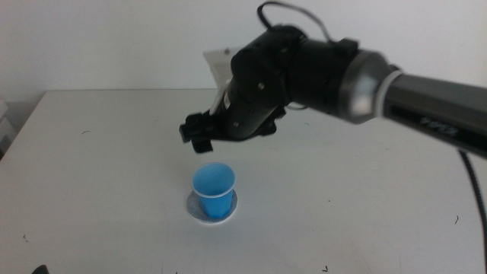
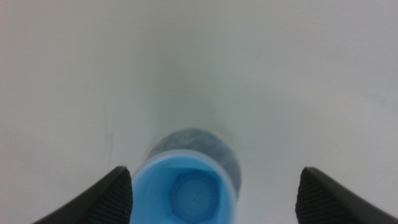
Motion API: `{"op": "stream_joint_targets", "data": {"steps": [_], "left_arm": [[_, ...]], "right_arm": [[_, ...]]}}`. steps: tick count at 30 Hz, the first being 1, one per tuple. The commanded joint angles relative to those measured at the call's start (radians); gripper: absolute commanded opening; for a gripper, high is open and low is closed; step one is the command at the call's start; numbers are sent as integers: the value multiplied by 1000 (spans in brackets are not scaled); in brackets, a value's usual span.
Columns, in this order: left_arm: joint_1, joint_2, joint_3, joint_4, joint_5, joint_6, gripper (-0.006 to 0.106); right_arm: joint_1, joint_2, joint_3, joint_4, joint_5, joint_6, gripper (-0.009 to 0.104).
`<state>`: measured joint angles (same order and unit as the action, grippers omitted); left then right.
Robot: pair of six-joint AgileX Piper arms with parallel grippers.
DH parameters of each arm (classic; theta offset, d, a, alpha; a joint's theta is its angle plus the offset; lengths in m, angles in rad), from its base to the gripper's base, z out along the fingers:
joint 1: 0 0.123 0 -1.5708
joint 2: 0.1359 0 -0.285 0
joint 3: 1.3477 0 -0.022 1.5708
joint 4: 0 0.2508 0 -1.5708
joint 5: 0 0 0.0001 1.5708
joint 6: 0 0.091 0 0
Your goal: Place an empty cup on a cup mat.
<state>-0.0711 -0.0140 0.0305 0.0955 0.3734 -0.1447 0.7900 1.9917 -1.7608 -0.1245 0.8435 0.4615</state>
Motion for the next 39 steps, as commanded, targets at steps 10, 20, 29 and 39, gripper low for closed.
{"op": "stream_joint_targets", "data": {"steps": [10, 20, 29, 39], "left_arm": [[1, -12, -6, 1, -67, -4, 105], [1, -12, -6, 1, -67, -4, 105], [1, -12, -6, 1, -67, -4, 105], [1, -12, -6, 1, -67, -4, 105]], "right_arm": [[-136, -382, 57, -151, 19, 23, 68], [-407, -805, 491, -140, -106, 27, 68], [-636, -1106, 773, -89, -98, 3, 68], [-687, -1443, 1145, -61, -326, -223, 67]]}}
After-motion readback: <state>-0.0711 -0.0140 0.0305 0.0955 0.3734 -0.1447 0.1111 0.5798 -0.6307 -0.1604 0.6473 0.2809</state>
